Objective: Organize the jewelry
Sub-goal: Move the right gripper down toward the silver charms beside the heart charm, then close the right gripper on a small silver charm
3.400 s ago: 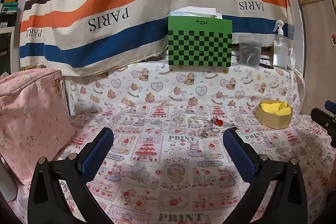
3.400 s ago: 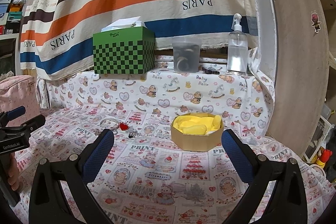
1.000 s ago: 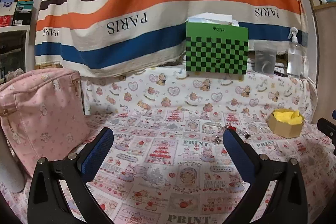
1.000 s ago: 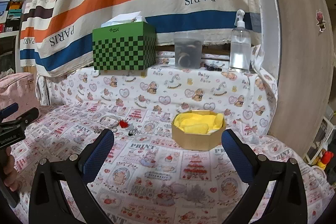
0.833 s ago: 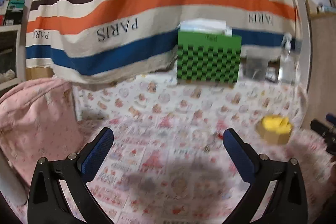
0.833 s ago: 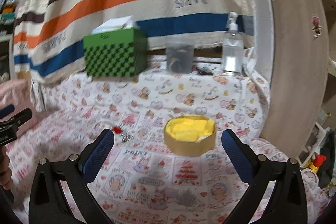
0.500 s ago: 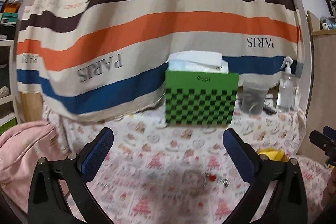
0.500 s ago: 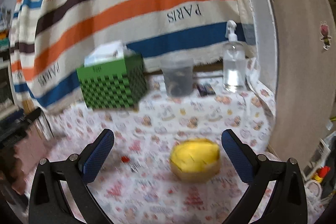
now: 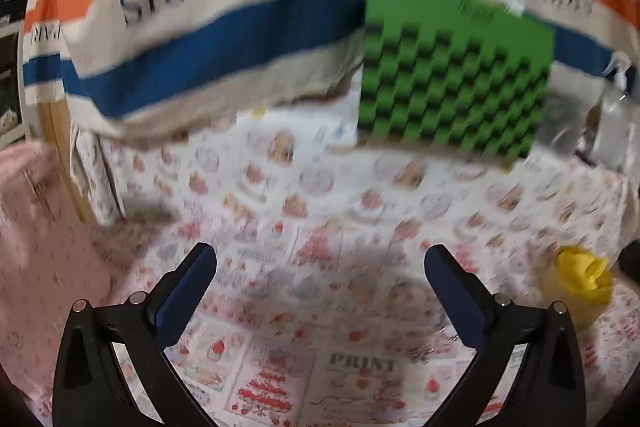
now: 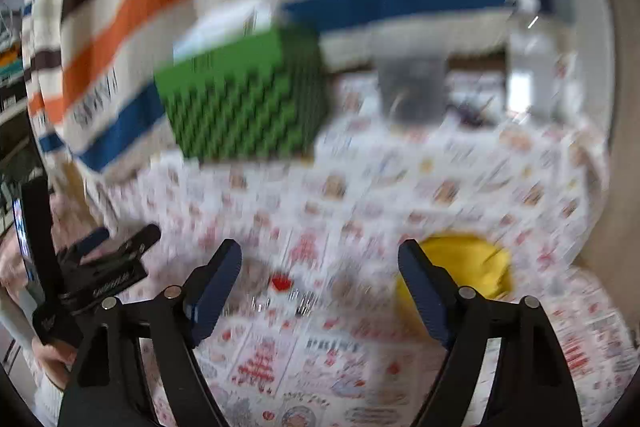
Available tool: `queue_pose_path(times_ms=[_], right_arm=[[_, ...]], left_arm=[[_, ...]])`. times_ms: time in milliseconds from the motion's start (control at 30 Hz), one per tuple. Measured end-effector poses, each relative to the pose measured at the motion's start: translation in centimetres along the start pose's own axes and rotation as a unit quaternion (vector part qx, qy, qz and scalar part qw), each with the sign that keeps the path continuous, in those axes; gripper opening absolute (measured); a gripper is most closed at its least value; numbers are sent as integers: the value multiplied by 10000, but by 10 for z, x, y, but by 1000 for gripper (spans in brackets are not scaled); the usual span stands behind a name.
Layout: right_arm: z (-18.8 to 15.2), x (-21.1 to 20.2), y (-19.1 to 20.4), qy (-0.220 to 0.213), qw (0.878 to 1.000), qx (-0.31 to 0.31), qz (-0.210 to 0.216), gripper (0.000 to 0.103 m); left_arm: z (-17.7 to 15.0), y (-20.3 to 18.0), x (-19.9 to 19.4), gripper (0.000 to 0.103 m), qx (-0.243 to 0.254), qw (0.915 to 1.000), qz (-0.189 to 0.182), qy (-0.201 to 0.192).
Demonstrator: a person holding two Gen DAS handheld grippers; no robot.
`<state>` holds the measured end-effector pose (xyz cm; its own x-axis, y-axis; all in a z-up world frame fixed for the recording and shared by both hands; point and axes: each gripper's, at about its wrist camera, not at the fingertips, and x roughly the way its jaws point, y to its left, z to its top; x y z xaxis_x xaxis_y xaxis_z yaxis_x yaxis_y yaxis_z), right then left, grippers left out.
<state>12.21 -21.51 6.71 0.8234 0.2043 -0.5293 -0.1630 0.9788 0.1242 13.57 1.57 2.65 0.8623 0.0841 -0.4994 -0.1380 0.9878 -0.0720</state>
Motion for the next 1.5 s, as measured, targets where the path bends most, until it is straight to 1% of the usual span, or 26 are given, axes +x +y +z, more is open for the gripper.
queue_pose_path(times_ms=[67,133,167,200,267,300,367,400,500,567,633,667,733,767,833,867,900,933,1000,1067,1133,1200,1267,1333,1400,1500], right_arm=[[-8,20,1,269,9995,44,132,69],[-18,42,2,635,9975,4,316,60],[-23,53,3,811,9961,-17,356,53],[-28,60,2,943,9949,8,356,48],[-35,75,0,1244,9915,109,354,41],[-37,82,-1,1435,9890,164,332,38],[-37,95,-5,1720,9841,308,314,36],[-36,96,-7,1777,9830,354,282,36],[-32,106,-4,1926,9802,414,197,36],[-32,115,5,2080,9777,263,116,36],[-31,122,15,2198,9755,66,-7,31],[-32,126,20,2237,9746,-12,-38,26],[-36,132,30,2329,9723,-148,-130,24],[-37,134,31,2339,9720,-173,-166,22],[-41,140,35,2413,9694,-273,-357,13],[-42,141,34,2422,9692,-257,-368,12],[-42,141,34,2389,9701,-229,-354,4],[-42,139,33,2354,9711,-197,-347,2],[-40,130,25,2246,9740,-32,-284,2],[-36,115,15,2046,9786,210,-28,2],[-34,101,7,1864,9820,281,124,2],[-32,85,0,1629,9857,307,296,2],[-29,78,-4,1411,9890,276,351,2],[-26,71,-15,1261,9910,344,273,2],[-26,74,-20,1256,9904,469,327,2],[-29,83,-24,1333,9889,592,284,2]], left_arm=[[-2,3,5,103,-131,9997,-176,82],[-5,1,6,103,-99,9999,-99,97],[-5,0,7,103,-82,9998,-103,127],[-6,0,7,103,-114,9997,-146,154],[-7,0,8,103,-195,9994,-229,155],[-7,-1,9,103,-170,9996,-162,144],[-8,-1,12,100,-141,9998,-24,156],[-8,0,12,98,-172,9996,-44,203],[-9,5,16,94,-417,9978,-315,395],[-10,5,18,91,-398,9981,-232,400],[-10,6,20,87,-334,9986,-109,385],[-10,7,21,85,-328,9987,-79,388],[-10,10,25,79,-382,9981,-74,472],[-10,12,27,76,-435,9976,-117,522],[-10,15,29,73,-521,9966,-216,599],[-10,15,29,70,-526,9965,-227,614],[-10,14,30,67,-511,9965,-232,617],[-10,13,29,65,-483,9966,-251,626],[-11,10,28,56,-437,9961,-352,681],[-12,6,27,53,-409,9944,-567,787],[-13,-1,27,51,-328,9918,-823,926],[-16,-12,27,45,-140,9896,-979,1042],[-20,-27,27,45,163,9876,-1066,1137],[-25,-41,28,45,438,9863,-1070,1181],[-30,-51,30,45,645,9843,-1042,1270],[-34,-57,33,45,771,9820,-1037,1375]])
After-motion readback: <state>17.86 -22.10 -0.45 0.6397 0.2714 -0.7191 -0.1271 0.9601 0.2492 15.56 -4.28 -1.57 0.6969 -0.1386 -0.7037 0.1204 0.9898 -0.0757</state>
